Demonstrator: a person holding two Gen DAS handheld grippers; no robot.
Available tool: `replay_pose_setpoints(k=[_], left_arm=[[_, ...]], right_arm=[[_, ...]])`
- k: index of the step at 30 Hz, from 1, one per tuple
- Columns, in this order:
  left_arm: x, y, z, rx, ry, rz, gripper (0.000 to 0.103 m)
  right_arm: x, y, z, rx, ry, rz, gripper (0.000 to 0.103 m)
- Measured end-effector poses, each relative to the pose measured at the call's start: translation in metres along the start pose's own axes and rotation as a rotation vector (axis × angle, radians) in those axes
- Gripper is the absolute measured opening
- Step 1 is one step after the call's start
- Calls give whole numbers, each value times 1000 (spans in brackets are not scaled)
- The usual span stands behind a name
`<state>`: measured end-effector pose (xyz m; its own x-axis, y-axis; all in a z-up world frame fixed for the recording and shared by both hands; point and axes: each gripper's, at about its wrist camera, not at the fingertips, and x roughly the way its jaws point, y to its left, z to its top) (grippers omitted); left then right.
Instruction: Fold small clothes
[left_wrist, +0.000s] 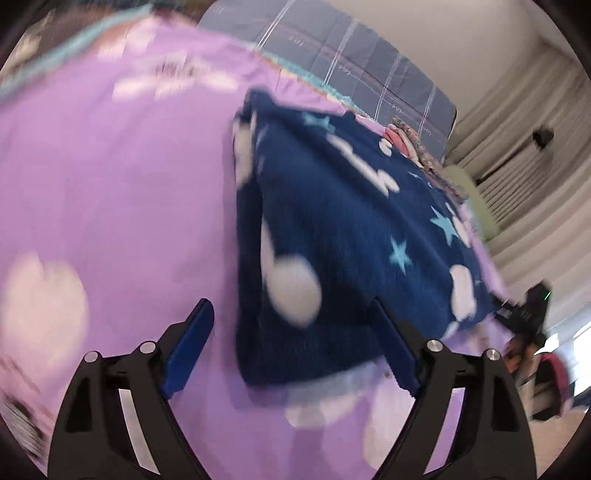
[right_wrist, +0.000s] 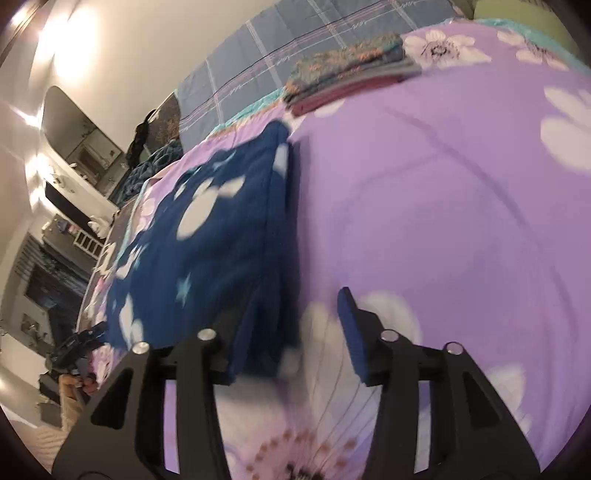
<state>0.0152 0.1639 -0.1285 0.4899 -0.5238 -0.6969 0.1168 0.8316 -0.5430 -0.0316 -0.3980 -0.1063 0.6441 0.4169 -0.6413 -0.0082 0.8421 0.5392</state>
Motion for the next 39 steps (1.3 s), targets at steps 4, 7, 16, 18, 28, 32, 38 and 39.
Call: replay_pose_setpoints(k=[4, 7, 16, 18, 28, 32, 38, 39], left_arm=[[3, -4, -5, 6, -28, -42, 24], [-11, -21, 3, 54, -76, 26, 17], [-1, -9, -11, 124, -16, 200, 16], [-9, -17, -9, 138, -24, 233, 16], [1, -178, 10, 537, -111, 99, 41], [84, -273, -33, 787, 32, 19, 63], [164, -358, -77, 1010, 117, 12, 76], [174, -365, -84, 1037, 131, 23, 79]], right_arm=[[8, 16, -10, -33, 25, 79, 68], [16, 34, -2, -59, 38, 0, 11], [24, 22, -12, -41, 65, -70, 13], [15, 24, -11, -36, 49, -65, 21], [14, 20, 52, -89, -4, -25, 22], [47, -12, 98, 1, 62, 71, 19], [96, -19, 141, -30, 210, 129, 22], [103, -16, 144, -52, 241, 142, 31]])
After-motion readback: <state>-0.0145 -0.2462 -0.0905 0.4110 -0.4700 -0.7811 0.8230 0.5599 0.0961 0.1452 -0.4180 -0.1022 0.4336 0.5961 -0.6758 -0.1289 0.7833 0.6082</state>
